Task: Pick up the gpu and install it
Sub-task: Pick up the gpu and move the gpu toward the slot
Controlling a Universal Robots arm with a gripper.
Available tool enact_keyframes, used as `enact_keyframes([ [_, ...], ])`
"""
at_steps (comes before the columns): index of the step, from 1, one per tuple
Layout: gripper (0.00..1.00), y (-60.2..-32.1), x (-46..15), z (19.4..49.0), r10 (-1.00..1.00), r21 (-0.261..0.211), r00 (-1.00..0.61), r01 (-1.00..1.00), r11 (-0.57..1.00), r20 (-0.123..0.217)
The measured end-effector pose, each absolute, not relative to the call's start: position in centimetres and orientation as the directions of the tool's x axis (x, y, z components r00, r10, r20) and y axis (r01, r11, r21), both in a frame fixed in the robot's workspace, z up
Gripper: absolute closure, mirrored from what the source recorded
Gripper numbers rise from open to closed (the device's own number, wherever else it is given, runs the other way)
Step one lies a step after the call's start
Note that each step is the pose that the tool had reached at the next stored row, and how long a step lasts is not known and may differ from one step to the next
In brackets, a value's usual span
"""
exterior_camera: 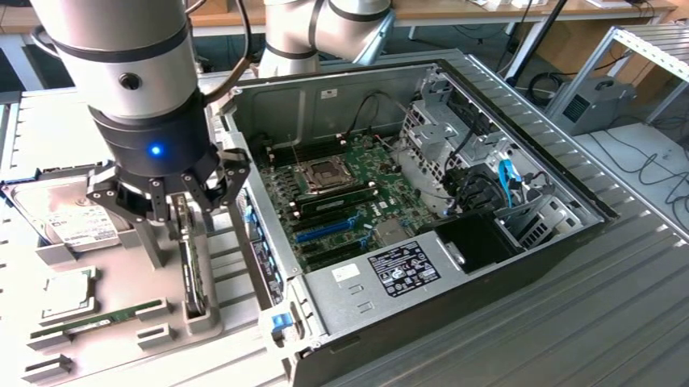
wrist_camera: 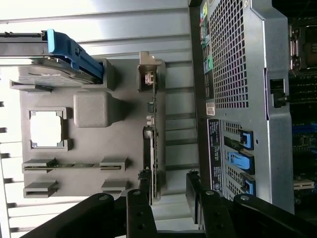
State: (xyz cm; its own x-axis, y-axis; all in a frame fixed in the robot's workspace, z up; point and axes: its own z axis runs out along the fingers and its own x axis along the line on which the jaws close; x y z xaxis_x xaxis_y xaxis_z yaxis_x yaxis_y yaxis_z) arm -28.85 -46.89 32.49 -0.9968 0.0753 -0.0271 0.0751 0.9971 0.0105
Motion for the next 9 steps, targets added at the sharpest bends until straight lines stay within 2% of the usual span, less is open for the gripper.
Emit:
enact_keyframes([
  [9,0.58,-46.89,-29.08,31.95,0.075,0.010,-0.997,0.075,0.997,-0.027],
])
